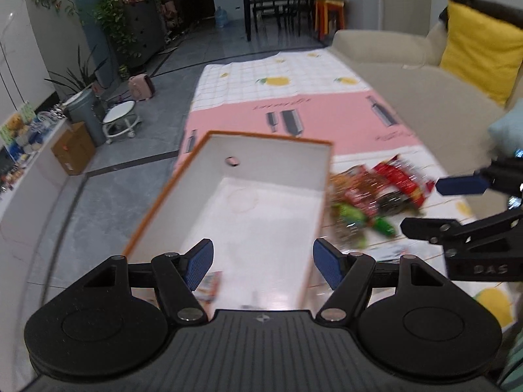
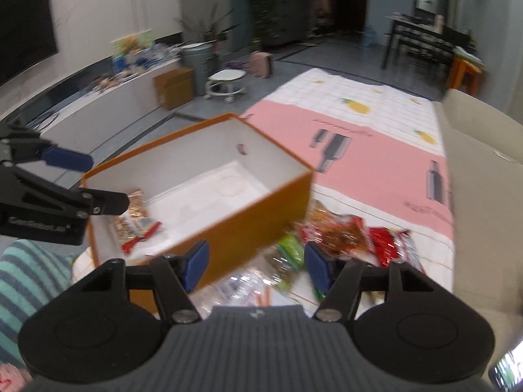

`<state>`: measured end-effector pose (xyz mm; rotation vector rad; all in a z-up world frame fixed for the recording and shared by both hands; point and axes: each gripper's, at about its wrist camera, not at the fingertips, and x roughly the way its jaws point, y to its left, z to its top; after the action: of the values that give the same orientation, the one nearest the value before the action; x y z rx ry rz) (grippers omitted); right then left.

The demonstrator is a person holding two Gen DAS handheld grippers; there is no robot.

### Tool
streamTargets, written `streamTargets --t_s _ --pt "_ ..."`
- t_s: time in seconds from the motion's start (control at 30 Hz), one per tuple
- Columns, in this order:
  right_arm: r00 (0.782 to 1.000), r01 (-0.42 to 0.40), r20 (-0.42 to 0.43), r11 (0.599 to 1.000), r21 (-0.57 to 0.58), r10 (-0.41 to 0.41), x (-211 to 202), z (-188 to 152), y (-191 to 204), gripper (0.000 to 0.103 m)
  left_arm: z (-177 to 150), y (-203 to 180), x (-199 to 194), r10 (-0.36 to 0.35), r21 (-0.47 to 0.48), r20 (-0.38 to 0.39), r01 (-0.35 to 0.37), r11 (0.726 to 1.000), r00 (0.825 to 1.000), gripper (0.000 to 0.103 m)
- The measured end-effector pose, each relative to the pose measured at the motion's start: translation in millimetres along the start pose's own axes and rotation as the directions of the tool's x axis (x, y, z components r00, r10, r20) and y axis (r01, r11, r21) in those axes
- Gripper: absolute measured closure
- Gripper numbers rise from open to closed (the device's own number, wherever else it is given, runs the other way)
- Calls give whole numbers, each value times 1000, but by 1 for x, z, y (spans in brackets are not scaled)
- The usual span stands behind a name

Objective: Organize snacks
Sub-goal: 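Withdraw both tools from the box back toward the snack pile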

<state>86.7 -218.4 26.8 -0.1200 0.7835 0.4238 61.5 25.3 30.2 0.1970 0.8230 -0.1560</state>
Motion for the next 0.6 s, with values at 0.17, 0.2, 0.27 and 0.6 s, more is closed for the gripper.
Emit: streamTargets --t_s 0.17,0.2,0.27,0.6 --pt "997 72 25 996 52 -73 -13 -26 -18 39 -7 -23 -1 -70 -47 39 72 996 997 26" --pt "996 84 26 994 63 -86 -15 -31 -21 38 -8 -29 1 -76 -48 40 77 996 996 26" --pt "994 106 22 991 83 -108 -18 -44 -26 36 -13 -39 4 -89 -52 41 92 994 995 26" --pt "986 165 -36 966 197 -161 -6 -94 -55 36 -42 -72 35 -153 -53 -14 152 987 988 33"
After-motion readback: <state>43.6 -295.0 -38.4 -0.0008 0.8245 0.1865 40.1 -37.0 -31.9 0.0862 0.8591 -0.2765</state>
